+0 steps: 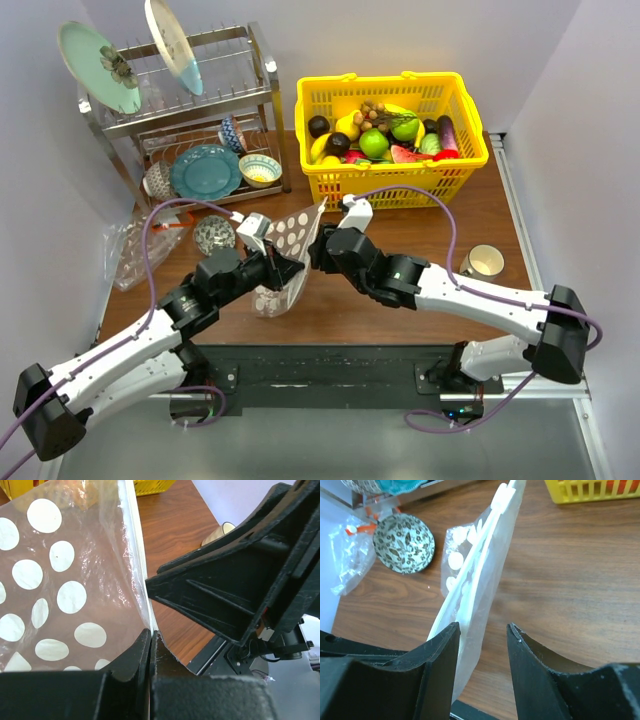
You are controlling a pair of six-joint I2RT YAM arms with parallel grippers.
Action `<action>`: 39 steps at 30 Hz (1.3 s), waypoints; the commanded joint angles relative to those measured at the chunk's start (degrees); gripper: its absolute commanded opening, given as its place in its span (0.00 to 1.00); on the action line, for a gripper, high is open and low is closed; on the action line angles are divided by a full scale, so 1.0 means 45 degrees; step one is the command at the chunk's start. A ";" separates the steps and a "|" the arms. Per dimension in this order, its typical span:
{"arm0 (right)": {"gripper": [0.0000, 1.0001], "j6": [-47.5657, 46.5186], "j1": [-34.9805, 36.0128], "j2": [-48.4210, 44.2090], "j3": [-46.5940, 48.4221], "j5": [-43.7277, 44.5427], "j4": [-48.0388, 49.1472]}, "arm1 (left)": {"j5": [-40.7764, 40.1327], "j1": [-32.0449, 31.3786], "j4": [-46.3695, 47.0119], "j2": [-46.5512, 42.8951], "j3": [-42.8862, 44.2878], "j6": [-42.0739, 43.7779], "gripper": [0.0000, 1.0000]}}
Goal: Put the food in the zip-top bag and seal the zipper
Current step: Open the zipper of the food storage bag.
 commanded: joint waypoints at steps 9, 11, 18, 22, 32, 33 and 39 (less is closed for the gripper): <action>0.18 0.0642 -0.0197 0.0565 0.0521 -0.0902 0.0475 | 0.0108 -0.0095 0.0974 -0.0433 -0.0263 0.0453 0.00; 0.03 0.0584 -0.0256 0.0467 0.0638 -0.0903 0.0339 | 0.0030 -0.0114 0.0838 -0.0414 -0.0244 0.0511 0.00; 0.00 0.0505 -0.0373 0.0135 0.0541 -0.1000 -0.0013 | -0.1843 -0.0133 -0.0743 -0.0550 0.0242 0.0511 0.00; 0.00 0.0564 -0.0373 -0.0021 0.0229 -0.1448 0.0161 | -0.3054 -0.0134 -0.2286 -0.0122 0.1199 0.0726 0.05; 0.00 -0.0236 -0.0373 -0.0158 -0.0611 -0.3558 0.1724 | -0.3135 -0.0134 -0.3089 0.1829 0.2880 0.1078 0.39; 0.00 -0.0276 -0.0373 -0.0197 -0.0611 -0.3714 0.1783 | -0.3095 -0.0114 -0.3108 0.1968 0.3016 0.1097 0.40; 0.00 -0.0471 -0.0373 -0.0626 -0.0787 -0.3617 0.1666 | -0.2842 -0.0134 -0.3206 0.2594 0.3311 0.1214 0.39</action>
